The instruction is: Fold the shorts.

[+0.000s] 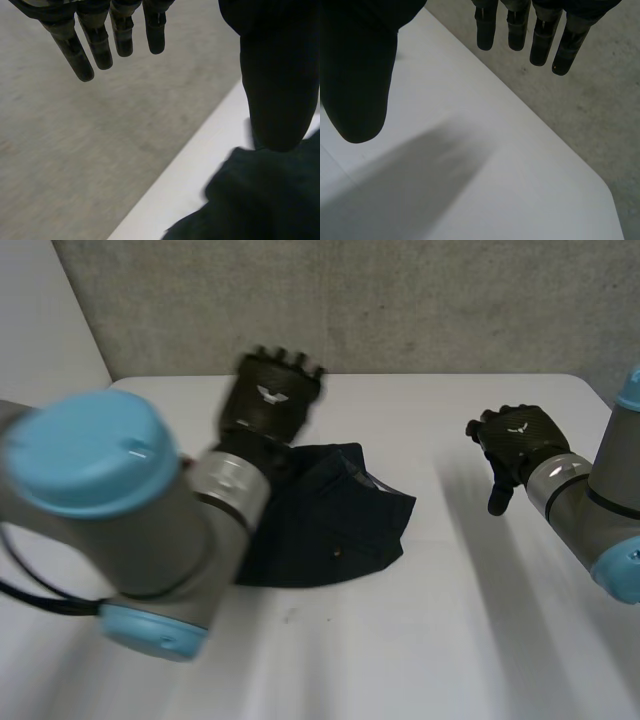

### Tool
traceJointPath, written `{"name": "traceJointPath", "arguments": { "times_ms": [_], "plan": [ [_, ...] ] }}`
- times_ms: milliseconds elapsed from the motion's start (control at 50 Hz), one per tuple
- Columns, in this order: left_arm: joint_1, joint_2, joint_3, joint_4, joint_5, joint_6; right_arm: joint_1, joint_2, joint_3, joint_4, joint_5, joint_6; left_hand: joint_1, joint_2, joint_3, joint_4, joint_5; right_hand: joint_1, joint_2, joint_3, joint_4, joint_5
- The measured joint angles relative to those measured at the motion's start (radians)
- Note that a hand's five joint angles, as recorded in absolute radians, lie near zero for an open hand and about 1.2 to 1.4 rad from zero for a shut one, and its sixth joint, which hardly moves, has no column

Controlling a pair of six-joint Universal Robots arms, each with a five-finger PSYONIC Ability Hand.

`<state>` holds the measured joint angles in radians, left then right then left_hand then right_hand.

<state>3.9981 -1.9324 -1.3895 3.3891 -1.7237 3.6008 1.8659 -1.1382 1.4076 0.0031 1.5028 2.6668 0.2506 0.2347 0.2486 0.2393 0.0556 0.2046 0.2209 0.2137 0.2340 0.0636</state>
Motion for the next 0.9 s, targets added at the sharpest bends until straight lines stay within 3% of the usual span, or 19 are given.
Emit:
{"name": "traceJointPath", "arguments": {
  "times_ms": [100,240,360,520,660,720,780,840,860,900],
  "plan": [
    [0.107,0.117,-0.106,-0.004,0.002,-0.092,0.033,-0.047,0.006,0.017,-0.065,-0.005,0.0,-0.001,0.0,0.0,0.0,0.0,0.0,0.0,0.0,0.0],
    [0.24,0.184,-0.251,-0.047,0.008,-0.201,0.115,-0.123,-0.006,0.031,-0.222,-0.011,0.0,-0.001,0.0,0.0,0.0,0.0,0.0,0.0,0.0,0.0],
    [0.329,0.195,-0.371,-0.115,0.01,-0.232,0.218,-0.082,-0.102,0.031,-0.304,-0.012,0.0,0.0,0.0,0.0,0.001,0.0,0.0,0.0,0.0,0.0],
    [0.387,0.194,-0.476,-0.146,0.061,-0.237,0.308,0.07,-0.245,0.034,-0.312,-0.014,0.0,0.001,0.0,0.002,0.004,0.001,0.003,0.003,0.002,0.002],
    [0.48,0.192,-0.536,-0.145,0.232,-0.228,0.359,0.271,-0.388,0.039,-0.253,-0.06,0.0,0.001,0.0,0.002,0.004,0.018,0.041,0.049,0.02,0.03],
    [0.525,0.189,-0.547,-0.142,0.315,-0.22,0.367,0.349,-0.44,0.041,-0.203,-0.105,0.0,0.001,0.0,0.002,0.003,0.207,0.249,0.26,0.238,0.217],
    [0.565,0.181,-0.55,-0.134,0.376,-0.209,0.368,0.389,-0.464,0.044,-0.174,-0.135,0.0,0.001,0.0,0.001,0.003,0.263,0.322,0.327,0.306,0.283],
    [0.588,0.166,-0.548,-0.114,0.403,-0.2,0.369,0.397,-0.469,0.047,-0.16,-0.147,0.0,0.0,0.0,0.0,0.001,0.629,0.703,0.7,0.68,0.628],
    [0.593,0.16,-0.547,-0.104,0.409,-0.196,0.368,0.386,-0.469,0.049,-0.155,-0.147,0.0,0.0,0.0,0.0,0.001,0.762,0.926,0.916,0.9,0.867],
    [0.6,0.141,-0.545,-0.068,0.42,-0.186,0.366,0.354,-0.459,0.05,-0.152,-0.137,0.0,0.0,0.0,0.0,0.001,0.77,0.951,0.955,0.945,0.9]
  ]
}}
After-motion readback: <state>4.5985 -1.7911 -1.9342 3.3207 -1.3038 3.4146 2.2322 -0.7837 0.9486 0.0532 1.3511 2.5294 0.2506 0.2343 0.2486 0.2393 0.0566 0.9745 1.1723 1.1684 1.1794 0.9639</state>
